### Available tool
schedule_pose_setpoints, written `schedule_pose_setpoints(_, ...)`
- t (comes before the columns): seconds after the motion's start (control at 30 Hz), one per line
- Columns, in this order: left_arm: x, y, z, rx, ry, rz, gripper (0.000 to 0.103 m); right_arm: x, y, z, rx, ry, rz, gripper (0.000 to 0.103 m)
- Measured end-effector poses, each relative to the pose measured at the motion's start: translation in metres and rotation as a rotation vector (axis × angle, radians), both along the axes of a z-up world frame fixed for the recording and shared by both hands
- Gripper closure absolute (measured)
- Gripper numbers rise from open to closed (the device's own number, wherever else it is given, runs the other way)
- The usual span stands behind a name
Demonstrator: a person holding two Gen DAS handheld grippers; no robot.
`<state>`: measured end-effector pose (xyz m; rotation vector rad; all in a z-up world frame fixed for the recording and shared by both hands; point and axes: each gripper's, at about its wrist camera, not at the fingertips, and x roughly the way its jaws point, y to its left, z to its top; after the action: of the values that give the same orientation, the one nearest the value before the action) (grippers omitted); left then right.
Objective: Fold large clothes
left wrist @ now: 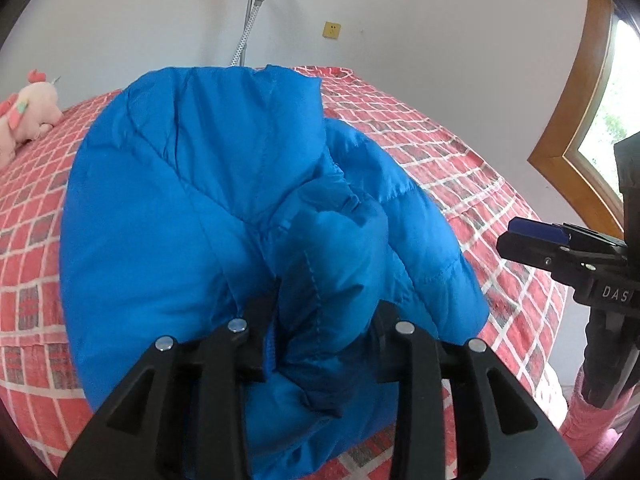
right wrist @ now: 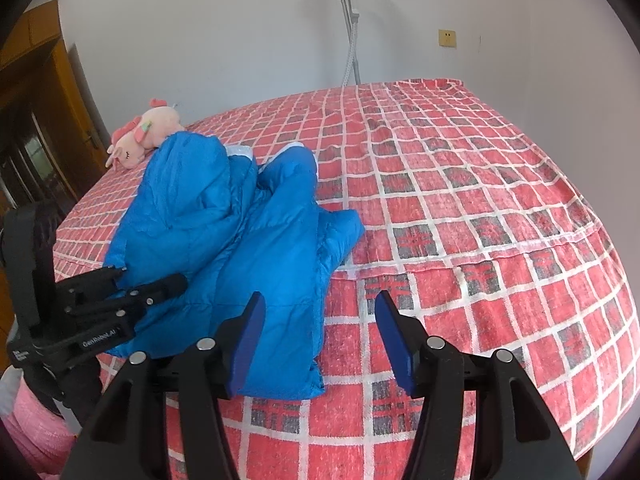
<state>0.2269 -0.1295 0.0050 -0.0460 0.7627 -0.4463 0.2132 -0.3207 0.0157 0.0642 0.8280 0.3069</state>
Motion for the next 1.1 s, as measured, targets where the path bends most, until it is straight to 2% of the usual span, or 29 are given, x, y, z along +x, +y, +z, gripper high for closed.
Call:
schedule_pose_setpoints(0.17,-0.005,0.004,0.007,0.002,0.005,0.009,0.069,0.002,0.001,0.000,0.006,0.005,-0.002,0.045)
schedule_pose_setpoints(0.2,-0.007,0.002,0.010,0.002,0.007,0.003,0.066,0.002,0.002,0.002,0.001,0.002,-0.003,0.044)
schedule_pose_setpoints(0.23,-0.011,0.004,0.016,-0.011,0.014,-0.016,0.058,0.003,0.003,0.003,-0.004,-0.002,-0.003,0.042)
schedule_pose_setpoints(0.27,-0.014,0.006,0.021,-0.036,0.025,-0.037,0.048,0.004,0.004,0.005,-0.010,-0.005,-0.003,0.041)
schedule_pose_setpoints(0.33,-0.023,0.016,0.035,-0.115,0.045,-0.076,0.038,0.007,0.006,0.008,-0.014,-0.008,0.006,0.041)
schedule_pose_setpoints(0.43,-0.038,0.033,0.057,-0.206,0.029,-0.115,0.036,0.014,0.009,0.016,0.018,-0.002,0.032,0.040)
schedule_pose_setpoints(0.5,-0.045,0.051,0.071,-0.219,-0.007,-0.077,0.036,0.021,0.013,0.026,0.042,-0.004,0.056,0.035)
schedule_pose_setpoints(0.57,-0.044,0.063,0.079,-0.177,-0.039,-0.005,0.036,0.027,0.020,0.035,0.046,-0.005,0.083,0.029)
schedule_pose_setpoints(0.63,-0.033,0.074,0.082,-0.093,-0.050,0.126,0.038,0.034,0.033,0.044,0.040,-0.003,0.124,0.024)
schedule_pose_setpoints(0.77,-0.003,0.092,0.073,0.010,-0.017,0.277,0.041,0.062,0.062,0.050,0.021,0.059,0.174,0.023)
schedule_pose_setpoints(0.9,0.021,0.096,0.060,0.037,0.018,0.331,0.042,0.089,0.091,0.038,0.042,0.160,0.222,0.023)
schedule_pose_setpoints(1.0,0.031,0.102,0.053,0.039,0.032,0.350,0.043,0.098,0.108,0.030,0.036,0.198,0.247,0.023)
schedule_pose_setpoints(1.1,0.037,0.103,0.049,0.047,0.024,0.369,0.043,0.106,0.122,0.026,0.036,0.226,0.275,0.018)
